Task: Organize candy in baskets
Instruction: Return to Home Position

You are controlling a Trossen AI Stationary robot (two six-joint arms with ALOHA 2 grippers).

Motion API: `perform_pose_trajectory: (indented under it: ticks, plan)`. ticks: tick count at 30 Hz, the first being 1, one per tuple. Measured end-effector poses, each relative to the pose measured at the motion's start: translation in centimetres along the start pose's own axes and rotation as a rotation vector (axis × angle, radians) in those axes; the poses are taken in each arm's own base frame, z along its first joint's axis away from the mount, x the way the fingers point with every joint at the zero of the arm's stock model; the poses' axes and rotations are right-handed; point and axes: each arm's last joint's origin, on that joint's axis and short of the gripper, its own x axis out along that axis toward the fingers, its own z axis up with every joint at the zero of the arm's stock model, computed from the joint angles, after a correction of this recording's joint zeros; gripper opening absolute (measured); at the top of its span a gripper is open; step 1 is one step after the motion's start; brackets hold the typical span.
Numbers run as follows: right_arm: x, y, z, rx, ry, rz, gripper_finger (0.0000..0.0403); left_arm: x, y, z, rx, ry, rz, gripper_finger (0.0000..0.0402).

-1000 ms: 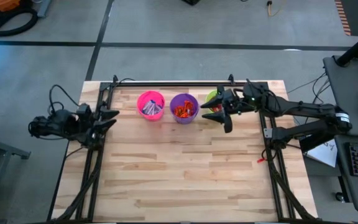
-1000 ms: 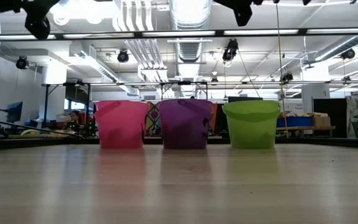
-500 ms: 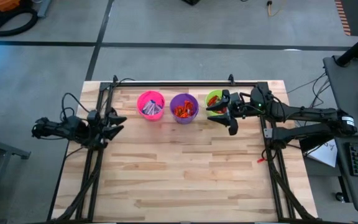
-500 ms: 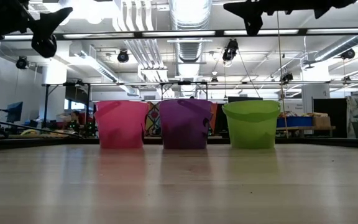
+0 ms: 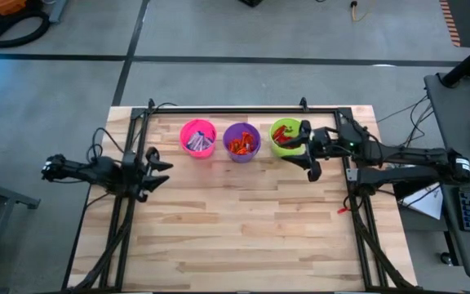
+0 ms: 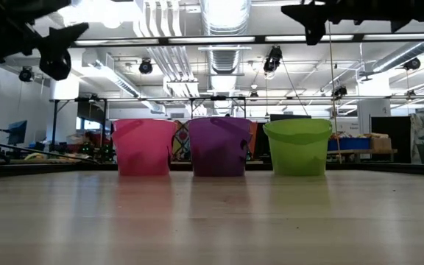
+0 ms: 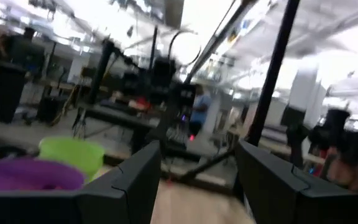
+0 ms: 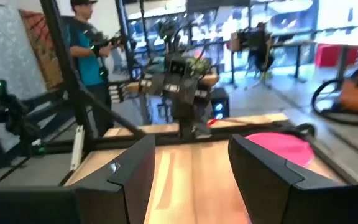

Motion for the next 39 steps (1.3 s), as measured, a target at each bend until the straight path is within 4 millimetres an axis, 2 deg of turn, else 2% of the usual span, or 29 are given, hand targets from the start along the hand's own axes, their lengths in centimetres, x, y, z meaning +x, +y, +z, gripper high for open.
perform_pose_trajectory:
  ticks: [5, 17, 31, 35, 39]
  plan:
    - [-1.9, 0.4, -0.5, -0.021, -0.056, -0.064, 0.0196, 0.0, 0.3, -0.5, 0.019, 0.047, 0.065, 0.0191]
    - [-5.9, 1.7, -1.4, -0.075, -0.171, -0.052, 0.0196, 0.0, 0.2, -0.2, 0.086, 0.017, 0.063, 0.0191]
    - [-8.9, 1.9, -5.4, -0.033, -0.243, -0.132, 0.0196, 0.0, 0.2, -0.2, 0.117, 0.038, 0.075, 0.0191]
    - [-10.0, 2.0, -6.0, -0.009, -0.273, -0.211, 0.0196, 0.0, 0.3, -0.4, 0.122, 0.057, 0.078, 0.0191]
    - [-11.3, 2.4, -6.1, -0.013, -0.295, -0.212, 0.0196, 0.0, 0.3, -0.5, 0.126, 0.074, 0.081, 0.0191]
